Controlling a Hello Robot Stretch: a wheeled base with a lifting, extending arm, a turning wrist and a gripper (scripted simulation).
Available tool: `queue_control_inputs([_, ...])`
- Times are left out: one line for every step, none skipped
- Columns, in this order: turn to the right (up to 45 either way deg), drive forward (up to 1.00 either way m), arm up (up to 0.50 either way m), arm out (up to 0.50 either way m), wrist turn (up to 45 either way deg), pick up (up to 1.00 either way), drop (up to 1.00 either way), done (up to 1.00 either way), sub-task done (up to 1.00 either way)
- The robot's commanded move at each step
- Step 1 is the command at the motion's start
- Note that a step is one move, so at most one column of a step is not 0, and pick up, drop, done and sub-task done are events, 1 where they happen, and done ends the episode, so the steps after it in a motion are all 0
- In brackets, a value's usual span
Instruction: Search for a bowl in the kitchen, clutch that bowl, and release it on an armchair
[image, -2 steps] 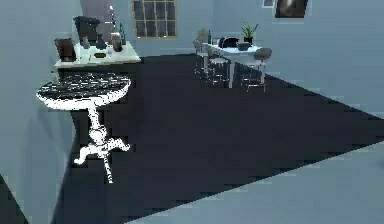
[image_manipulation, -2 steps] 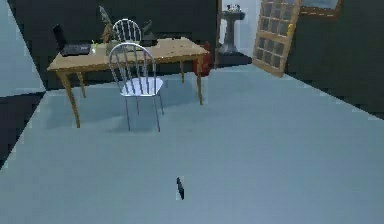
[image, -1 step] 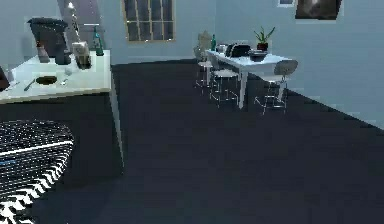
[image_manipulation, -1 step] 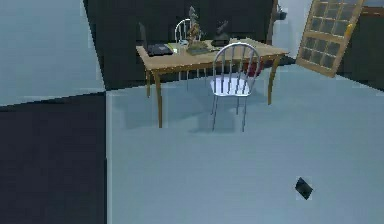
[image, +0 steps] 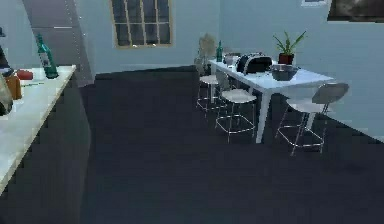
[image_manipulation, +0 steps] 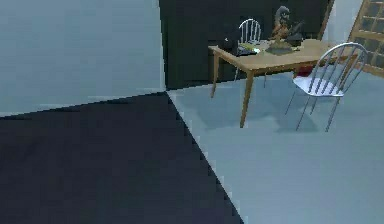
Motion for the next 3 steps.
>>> queue_control_inputs([0.0,0.45,0.00,0.00,0.0,0.00,0.00,0.00,0.00])
queue_control_inputs([-6.0,0.00,0.00,0.00,0.0,0.00,0.00,0.00,0.00])
queue_control_inputs([0.0,1.00,0.00,0.00,0.0,0.00,0.00,0.00,0.00])
